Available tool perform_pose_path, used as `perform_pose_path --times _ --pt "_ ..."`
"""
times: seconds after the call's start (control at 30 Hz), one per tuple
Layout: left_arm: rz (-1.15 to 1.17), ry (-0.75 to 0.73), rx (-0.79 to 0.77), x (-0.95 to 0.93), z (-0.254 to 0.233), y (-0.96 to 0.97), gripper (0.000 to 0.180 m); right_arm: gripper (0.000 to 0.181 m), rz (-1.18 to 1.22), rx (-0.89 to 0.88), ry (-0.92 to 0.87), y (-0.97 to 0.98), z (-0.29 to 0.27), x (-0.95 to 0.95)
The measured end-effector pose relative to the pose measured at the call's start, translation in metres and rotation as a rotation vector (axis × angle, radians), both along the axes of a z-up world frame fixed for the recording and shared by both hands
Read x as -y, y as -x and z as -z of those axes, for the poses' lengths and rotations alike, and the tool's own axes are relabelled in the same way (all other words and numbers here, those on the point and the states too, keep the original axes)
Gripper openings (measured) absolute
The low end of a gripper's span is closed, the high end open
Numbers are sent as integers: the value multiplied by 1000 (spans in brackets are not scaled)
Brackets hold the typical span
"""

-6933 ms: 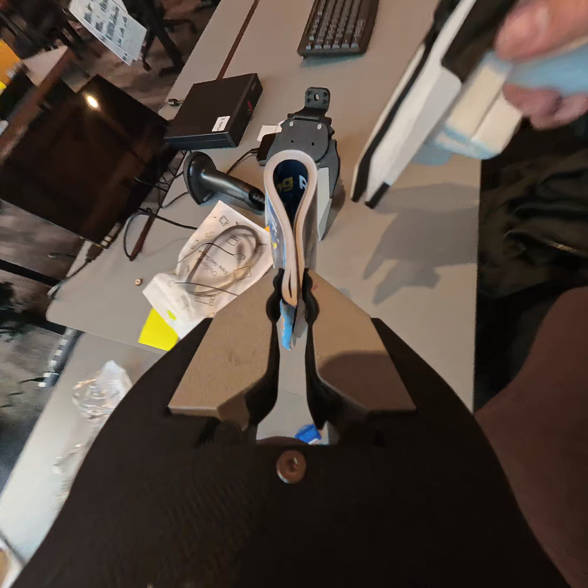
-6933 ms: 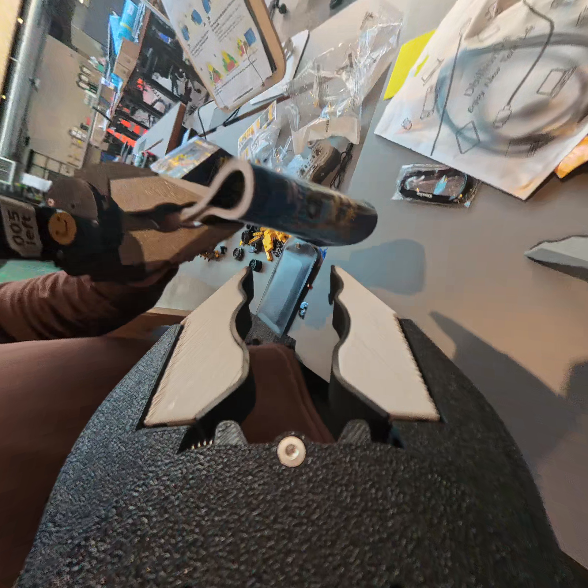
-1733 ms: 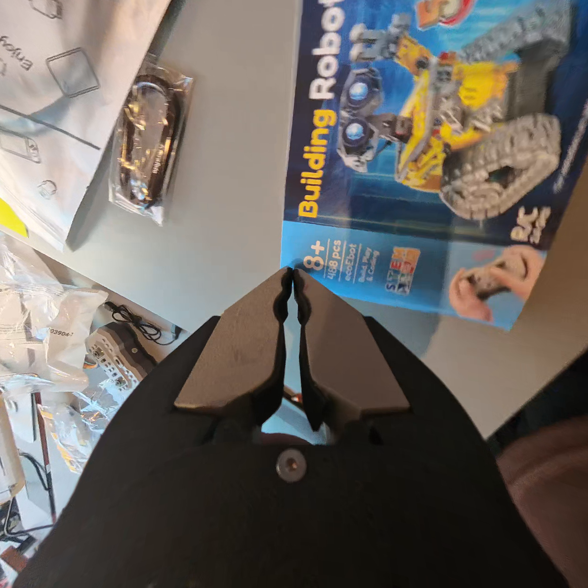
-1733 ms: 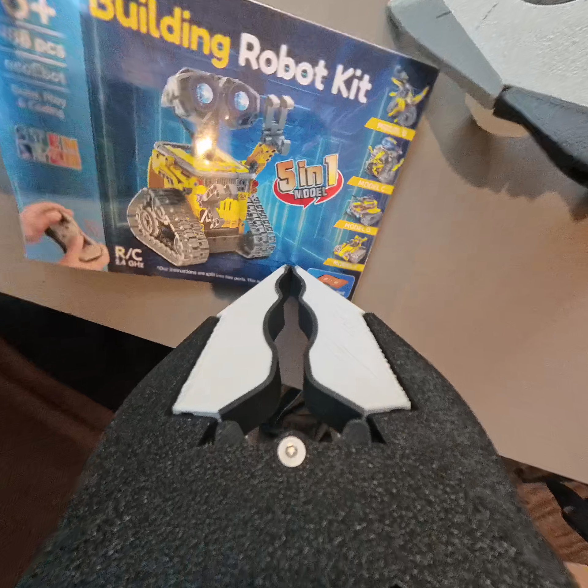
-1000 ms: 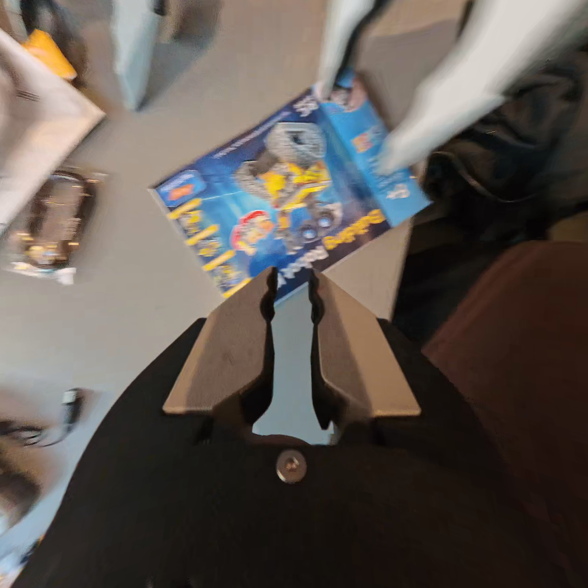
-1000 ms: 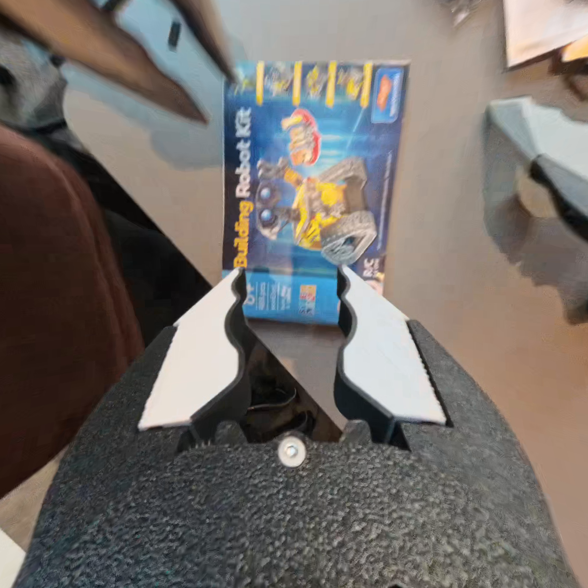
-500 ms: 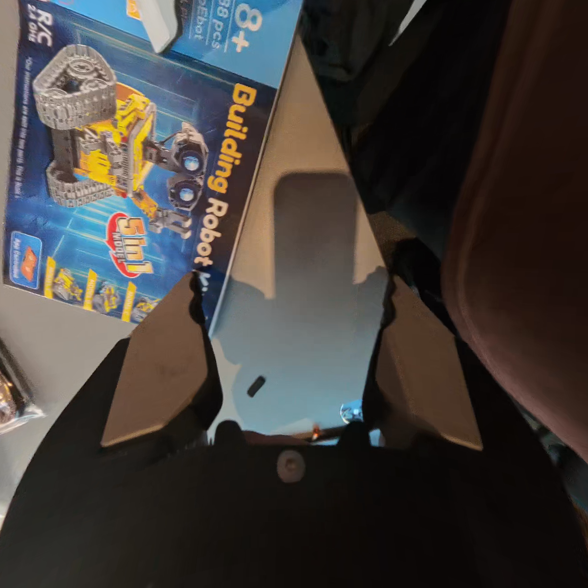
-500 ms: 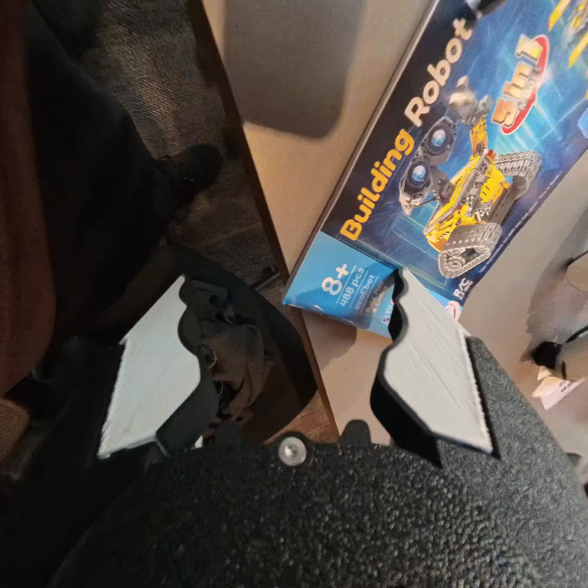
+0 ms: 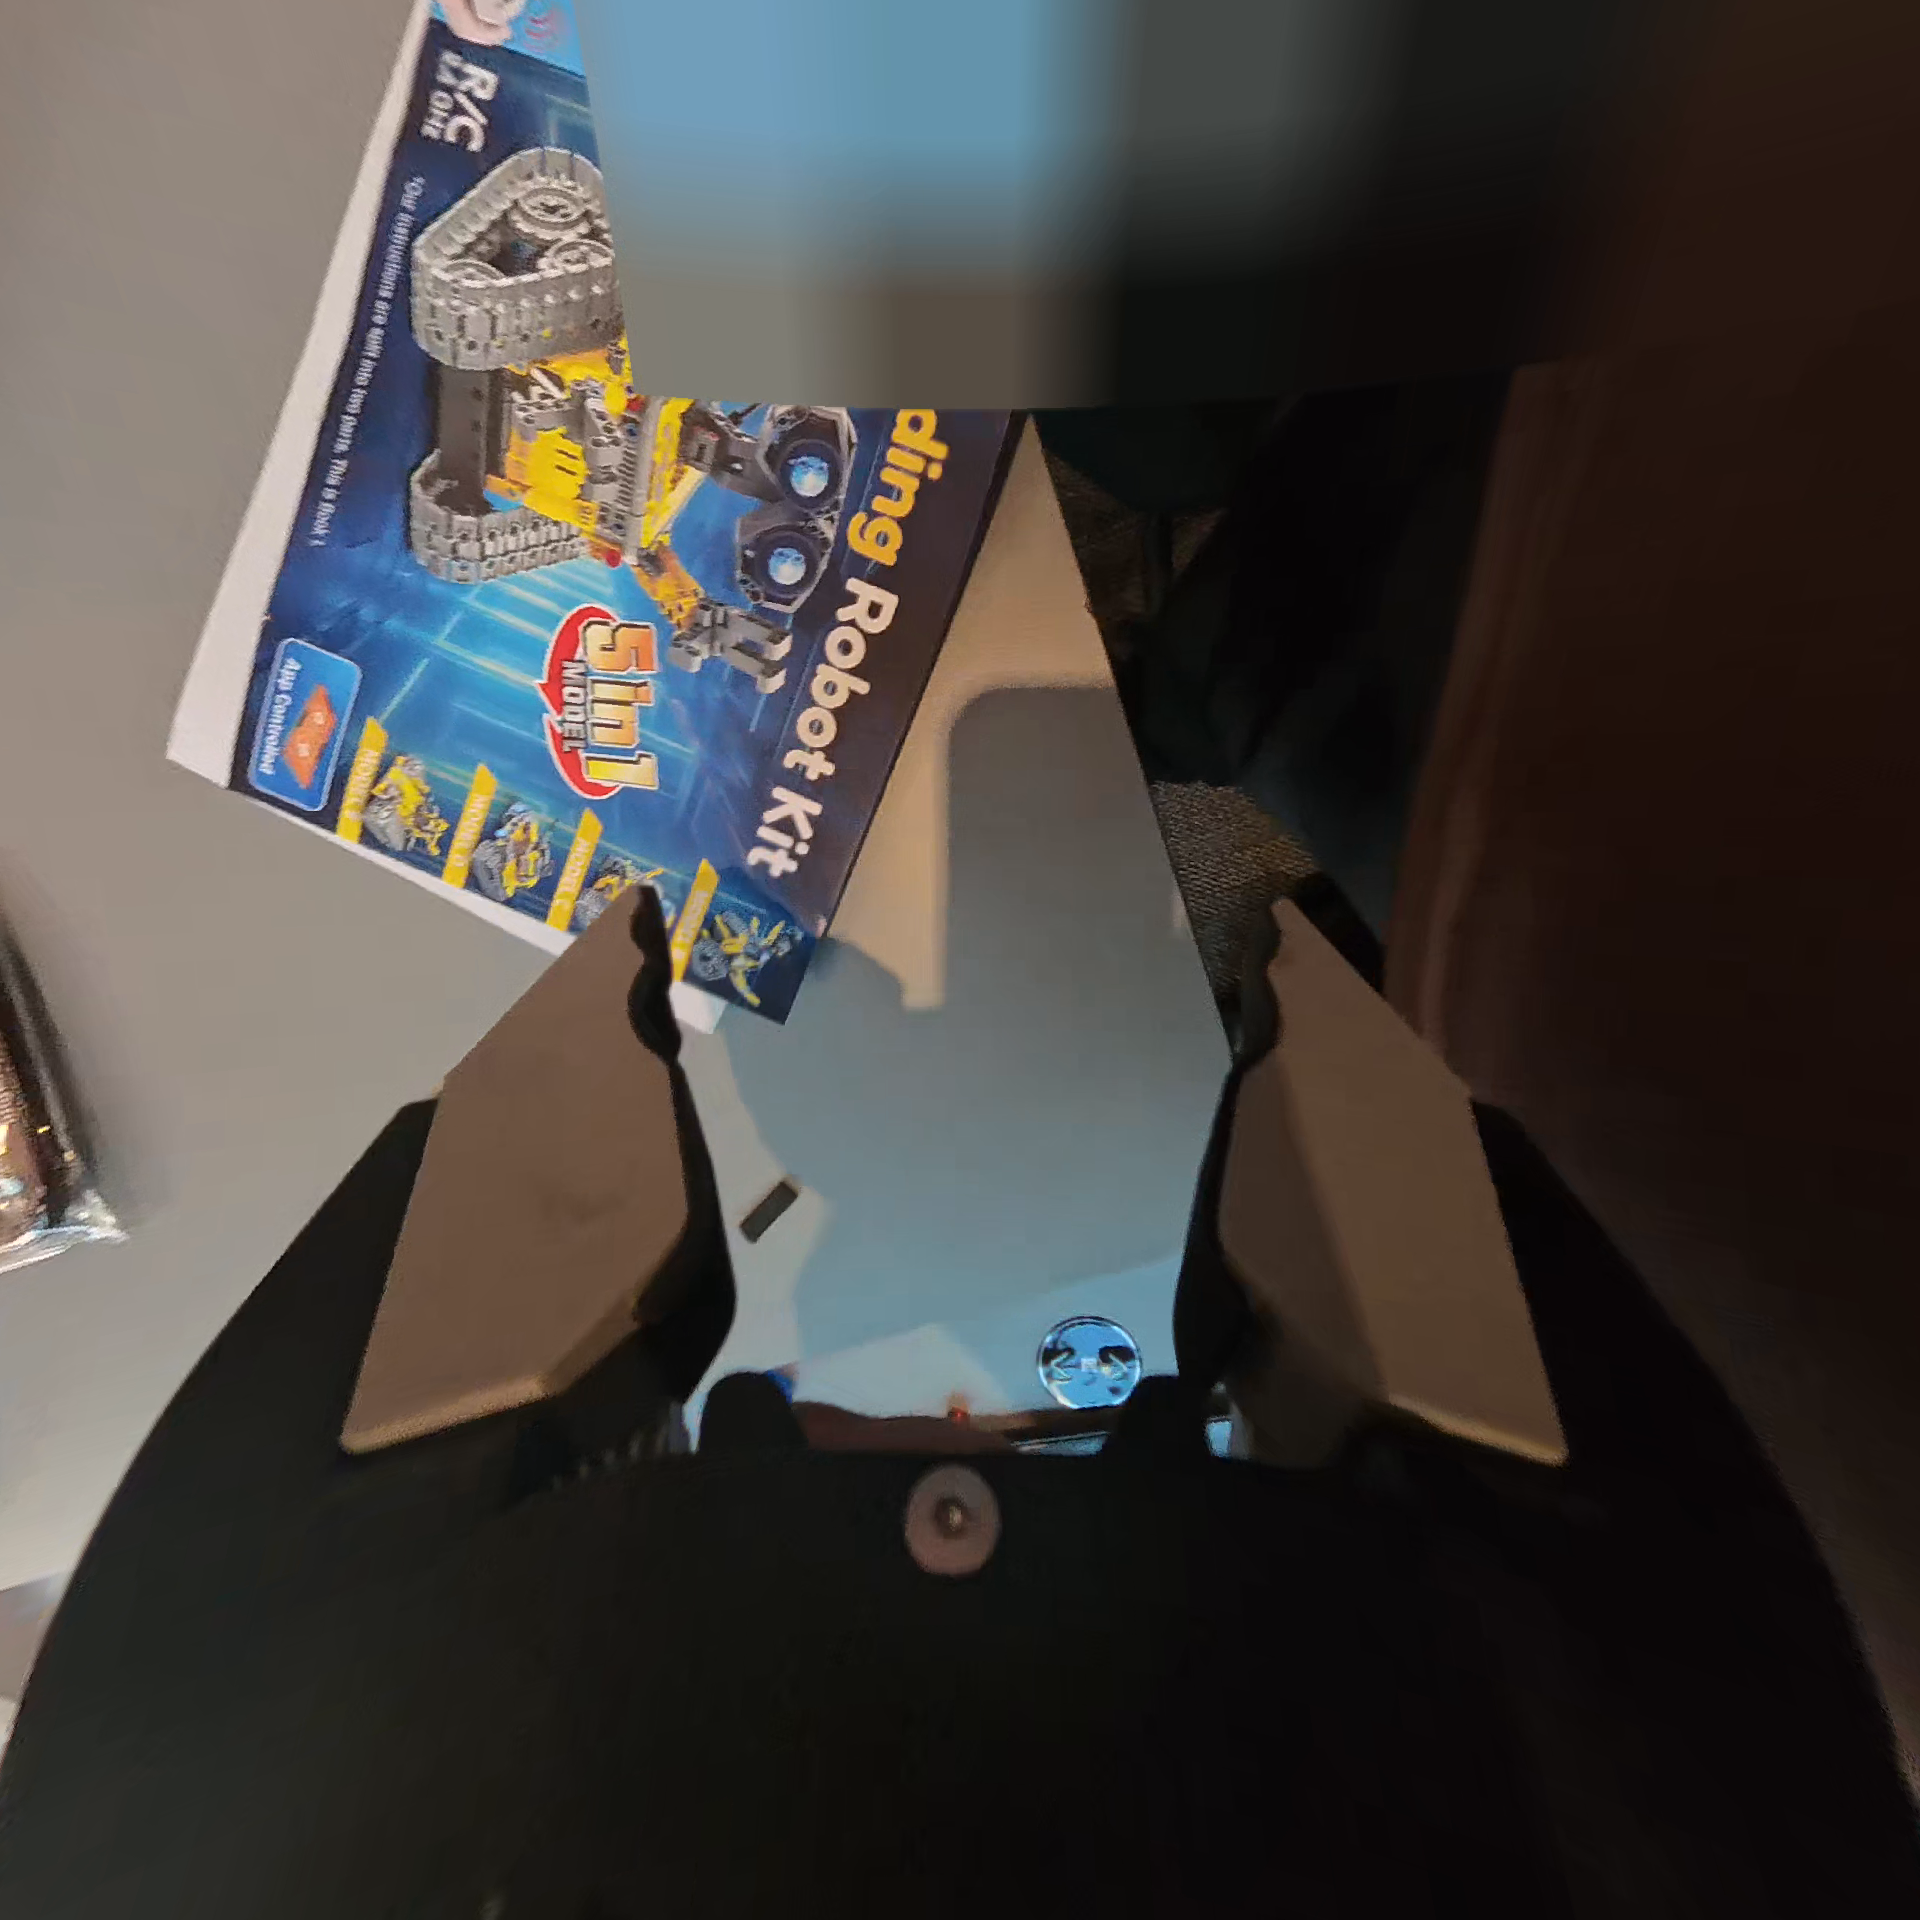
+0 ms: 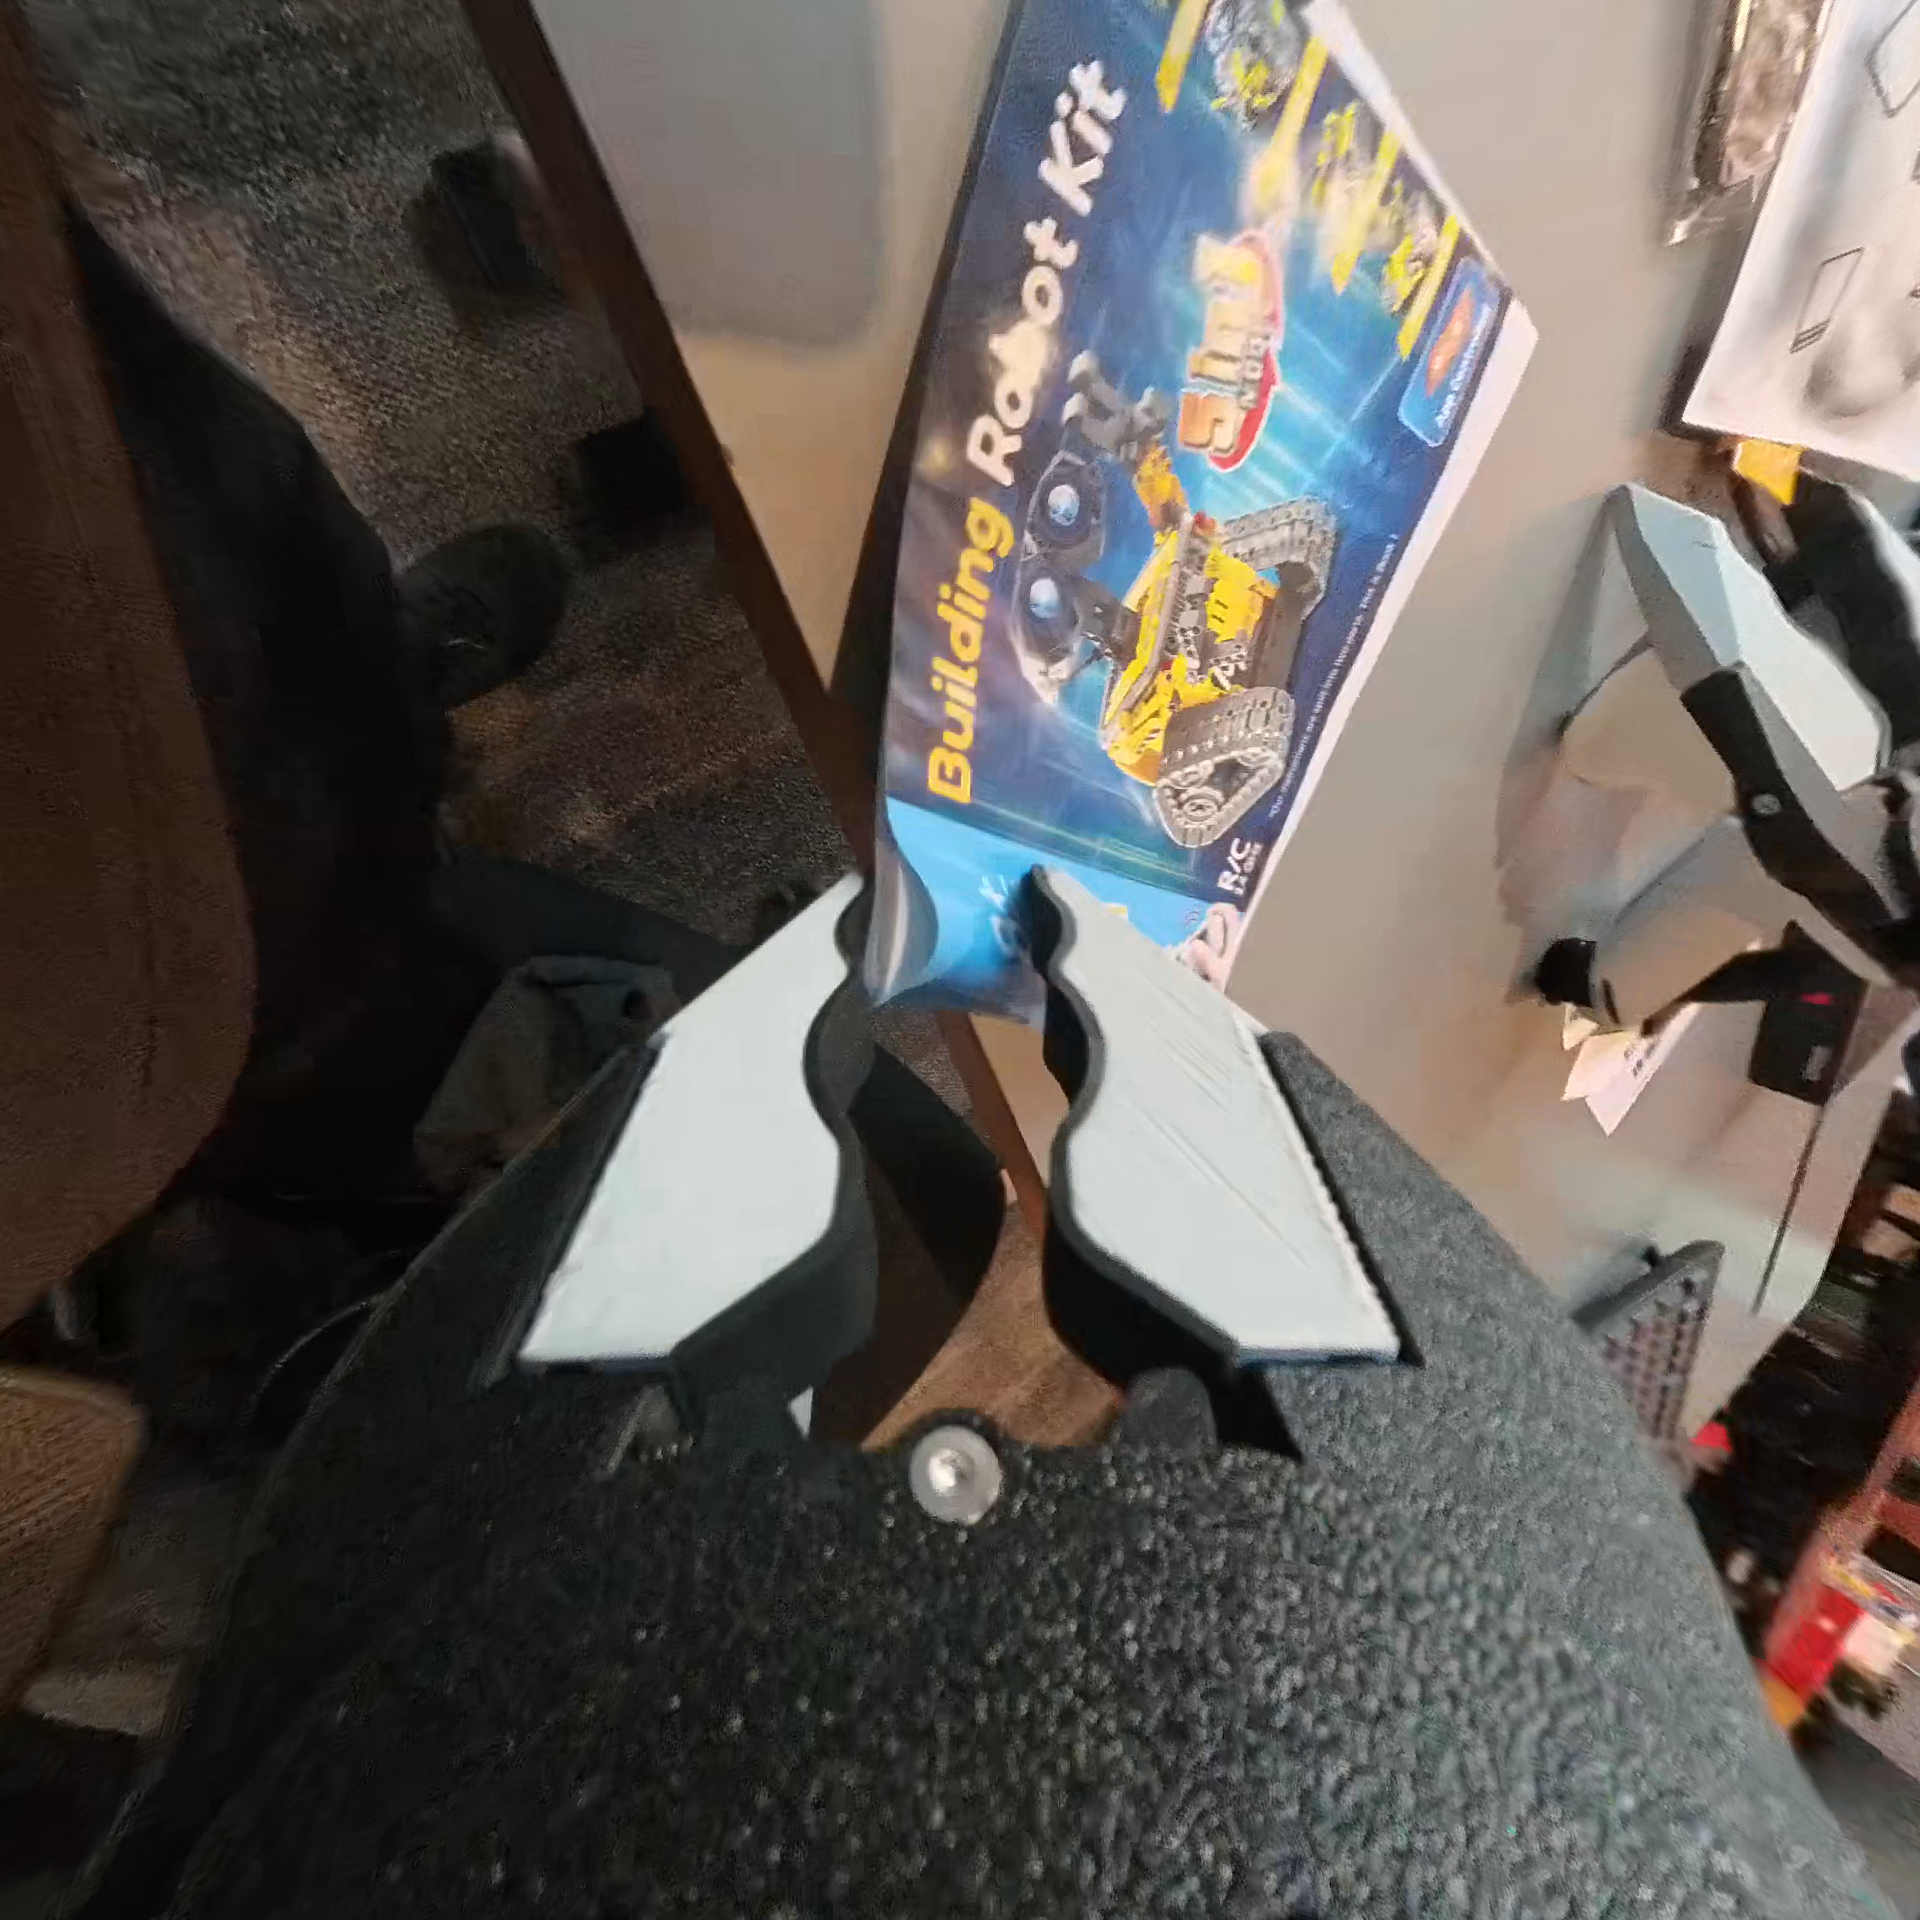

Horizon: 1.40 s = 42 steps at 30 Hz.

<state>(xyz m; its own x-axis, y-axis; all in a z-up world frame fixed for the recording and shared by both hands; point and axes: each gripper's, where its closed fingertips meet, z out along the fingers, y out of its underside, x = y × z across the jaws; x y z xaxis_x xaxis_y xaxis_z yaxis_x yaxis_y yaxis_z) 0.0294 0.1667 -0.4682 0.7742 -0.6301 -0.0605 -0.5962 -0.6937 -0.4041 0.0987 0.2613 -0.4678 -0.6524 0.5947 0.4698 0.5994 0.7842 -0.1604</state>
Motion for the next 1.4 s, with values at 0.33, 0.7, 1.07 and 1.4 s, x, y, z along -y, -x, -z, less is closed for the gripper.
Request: perform_pose_path --times 0.33,0.7,1.07,1.4 --pt "-53 -218 -188 -42 -26 35 87 7 240 7 487 28 -72 3" --pt "-26 -133 29 -58 -68 20 3 21 321 92 842 22 -100 -30" --pt "-319 163 613 -73 -85 12 3 21 373 128 900 50 -81 -81" --pt "-766 134 160 -67 -10 119 67 14 560 146 698 57 -39 -82"
